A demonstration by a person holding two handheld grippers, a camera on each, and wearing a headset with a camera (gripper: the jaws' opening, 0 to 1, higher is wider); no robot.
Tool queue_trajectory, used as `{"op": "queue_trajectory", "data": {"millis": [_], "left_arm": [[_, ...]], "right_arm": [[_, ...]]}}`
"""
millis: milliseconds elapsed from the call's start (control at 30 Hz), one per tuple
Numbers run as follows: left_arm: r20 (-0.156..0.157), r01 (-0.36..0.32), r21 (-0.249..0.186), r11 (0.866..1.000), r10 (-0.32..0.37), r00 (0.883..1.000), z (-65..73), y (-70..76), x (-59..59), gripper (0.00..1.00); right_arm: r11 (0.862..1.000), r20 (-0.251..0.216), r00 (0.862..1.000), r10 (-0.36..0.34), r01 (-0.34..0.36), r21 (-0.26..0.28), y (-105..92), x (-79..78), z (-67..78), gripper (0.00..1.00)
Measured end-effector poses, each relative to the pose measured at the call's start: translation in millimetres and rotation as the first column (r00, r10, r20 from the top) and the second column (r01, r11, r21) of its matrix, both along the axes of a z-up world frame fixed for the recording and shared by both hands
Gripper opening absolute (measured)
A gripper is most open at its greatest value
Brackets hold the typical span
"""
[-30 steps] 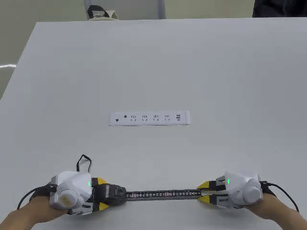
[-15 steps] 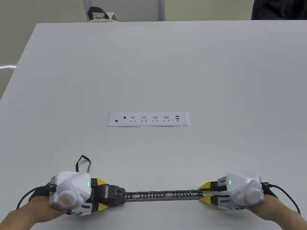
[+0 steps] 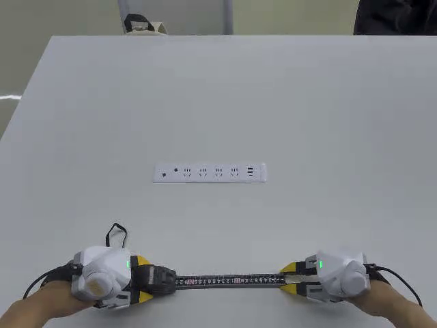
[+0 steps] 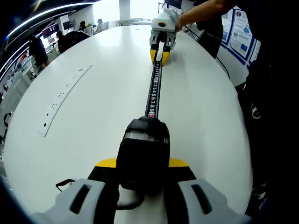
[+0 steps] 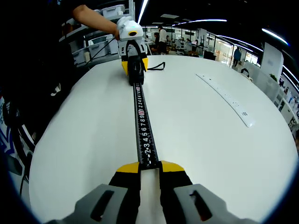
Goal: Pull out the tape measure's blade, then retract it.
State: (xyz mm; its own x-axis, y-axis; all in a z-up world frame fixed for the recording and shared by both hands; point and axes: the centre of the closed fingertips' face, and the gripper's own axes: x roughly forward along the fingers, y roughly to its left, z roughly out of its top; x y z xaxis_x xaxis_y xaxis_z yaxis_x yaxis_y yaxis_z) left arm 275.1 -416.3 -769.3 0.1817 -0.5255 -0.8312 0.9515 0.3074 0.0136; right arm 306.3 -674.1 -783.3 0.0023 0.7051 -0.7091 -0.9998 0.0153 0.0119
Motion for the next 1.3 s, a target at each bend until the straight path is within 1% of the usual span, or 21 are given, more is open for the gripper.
{"op": "queue_trajectory", "data": {"millis": [233,267,300,333,367,400,467,567,767,800,833,867,933,1000,1033,1067,1100,1167,1233,1267,1300], "left_arm": [[0.018,0.013,0.008,1.000,-0.013,1.000,-1.9,2.4,2.7,0.35],[0.018,0.004,-0.004,1.000,-0.004,1.000,0.5,0.8,4.1,0.36],[0.025,-0.004,-0.011,1.000,0.004,1.000,3.0,-0.3,6.2,0.37],[0.030,-0.007,-0.013,1.000,0.007,1.000,4.6,-0.7,7.4,0.40],[0.033,-0.007,-0.010,1.000,0.008,0.999,4.8,-0.4,7.9,0.42],[0.033,-0.010,-0.013,1.000,0.011,0.999,6.5,-1.0,7.9,0.43],[0.035,-0.014,-0.015,1.000,0.014,0.999,8.0,-0.9,7.2,0.43],[0.038,-0.018,-0.011,1.000,0.018,0.999,9.0,0.4,5.4,0.44],[0.045,-0.041,-0.010,0.999,0.041,0.998,16.3,4.7,2.1,0.48],[0.046,-0.051,-0.013,0.999,0.051,0.998,18.3,5.5,1.2,0.48],[0.038,-0.071,-0.019,0.997,0.071,0.997,20.0,6.0,0.4,0.48],[0.030,-0.091,-0.033,0.995,0.092,0.995,22.1,6.3,-0.9,0.48],[0.035,-0.110,-0.041,0.993,0.112,0.993,24.5,7.7,-2.1,0.50],[0.035,-0.142,-0.044,0.989,0.144,0.989,27.3,9.5,-5.2,0.51],[0.036,-0.156,-0.053,0.986,0.158,0.987,28.8,9.4,-5.9,0.52],[0.038,-0.174,-0.068,0.982,0.177,0.983,30.0,10.3,-7.3,0.53],[0.037,-0.184,-0.073,0.980,0.187,0.982,30.5,11.1,-8.9,0.54],[0.032,-0.201,-0.068,0.977,0.204,0.978,29.2,14.3,-14.4,0.57],[0.035,-0.217,-0.062,0.974,0.220,0.975,31.5,15.0,-20.5,0.60],[0.037,-0.231,-0.068,0.971,0.234,0.972,32.5,15.5,-22.2,0.61],[0.037,-0.253,-0.077,0.964,0.256,0.966,33.9,16.0,-24.2,0.62]], "right_arm": [[1.000,0.018,1.000,-0.019,0.019,-0.022,-0.3,-0.1,-0.3,0.16],[0.999,0.020,1.000,-0.023,0.023,-0.022,0.6,-0.2,-0.2,0.18],[0.999,0.024,0.999,-0.028,0.029,-0.024,1.5,-0.4,-0.7,0.22],[0.999,0.026,0.999,-0.034,0.034,-0.024,2.4,-0.3,-0.5,0.26],[0.999,0.029,0.999,-0.033,0.033,-0.025,3.3,-0.3,-0.4,0.28],[0.999,0.039,0.999,-0.035,0.036,-0.029,3.2,0.3,-0.6,0.29],[0.999,0.038,0.998,-0.044,0.045,-0.030,3.6,0.0,0.0,0.30],[0.997,0.044,0.997,-0.060,0.062,-0.042,1.1,0.4,0.0,0.36],[0.994,0.050,0.994,-0.100,0.102,-0.047,-5.7,-2.1,6.2,0.43],[0.993,0.054,0.993,-0.107,0.110,-0.050,-7.8,-2.9,7.0,0.44],[0.991,0.059,0.992,-0.115,0.119,-0.056,-9.6,-3.0,8.3,0.47],[0.989,0.058,0.990,-0.129,0.133,-0.059,-11.9,-3.6,9.7,0.49],[0.987,0.052,0.988,-0.148,0.151,-0.058,-14.5,-5.5,11.7,0.52],[0.980,0.055,0.982,-0.182,0.185,-0.071,-19.1,-6.5,12.8,0.55],[0.978,0.054,0.980,-0.193,0.196,-0.075,-20.3,-7.0,13.4,0.58],[0.975,0.053,0.977,-0.207,0.211,-0.069,-20.9,-8.1,15.7,0.59],[0.973,0.052,0.974,-0.219,0.222,-0.061,-21.0,-8.9,17.8,0.59],[0.965,0.047,0.966,-0.254,0.257,-0.049,-21.4,-10.7,22.9,0.60],[0.960,0.045,0.960,-0.275,0.277,-0.042,-21.6,-12.8,26.5,0.63],[0.956,0.045,0.956,-0.291,0.292,-0.037,-21.8,-13.3,28.2,0.63],[0.950,0.041,0.950,-0.311,0.312,-0.027,-21.5,-14.0,30.4,0.64]]}}
